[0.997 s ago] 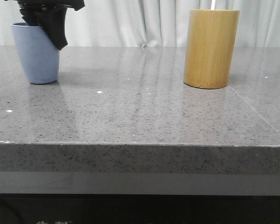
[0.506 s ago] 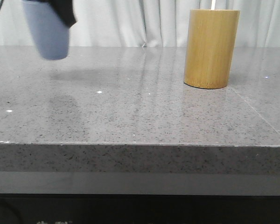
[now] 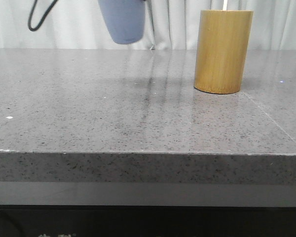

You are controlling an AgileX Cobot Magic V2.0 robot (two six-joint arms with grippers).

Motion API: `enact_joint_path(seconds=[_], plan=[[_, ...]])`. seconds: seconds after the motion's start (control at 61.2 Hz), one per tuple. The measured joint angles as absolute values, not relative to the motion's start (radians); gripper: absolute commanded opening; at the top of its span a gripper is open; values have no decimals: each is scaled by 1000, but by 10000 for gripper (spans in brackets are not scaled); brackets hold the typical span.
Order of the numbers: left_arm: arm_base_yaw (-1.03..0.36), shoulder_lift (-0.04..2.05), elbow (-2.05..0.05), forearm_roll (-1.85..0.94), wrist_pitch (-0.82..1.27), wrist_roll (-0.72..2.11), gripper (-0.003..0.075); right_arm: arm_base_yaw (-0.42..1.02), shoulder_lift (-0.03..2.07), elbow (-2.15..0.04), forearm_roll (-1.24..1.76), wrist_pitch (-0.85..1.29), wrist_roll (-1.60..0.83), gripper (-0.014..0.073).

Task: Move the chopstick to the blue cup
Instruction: 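Lift the blue cup with the left gripper and carry it beside the bamboo holder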

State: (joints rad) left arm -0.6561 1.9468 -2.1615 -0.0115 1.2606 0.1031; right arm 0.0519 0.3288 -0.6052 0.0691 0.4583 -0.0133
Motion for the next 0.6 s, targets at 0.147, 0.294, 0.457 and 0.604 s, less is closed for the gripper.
enact_joint_path(seconds=[0.147,0.294,0.457,0.604], plan=[[-678,1994,-2161,-43,1255,103,-19,52,329,-605,69,458,-13,645],[-694,2050,-2161,-51,1250,103,-19,52,329,-605,69,458,-13,645],[-696,2071,-2161,-56,1254,103,-19,52,329,-605,69,458,-13,645],[-696,2071,-2161,-56,1254,103,-18,52,329,-605,69,458,-13,645]])
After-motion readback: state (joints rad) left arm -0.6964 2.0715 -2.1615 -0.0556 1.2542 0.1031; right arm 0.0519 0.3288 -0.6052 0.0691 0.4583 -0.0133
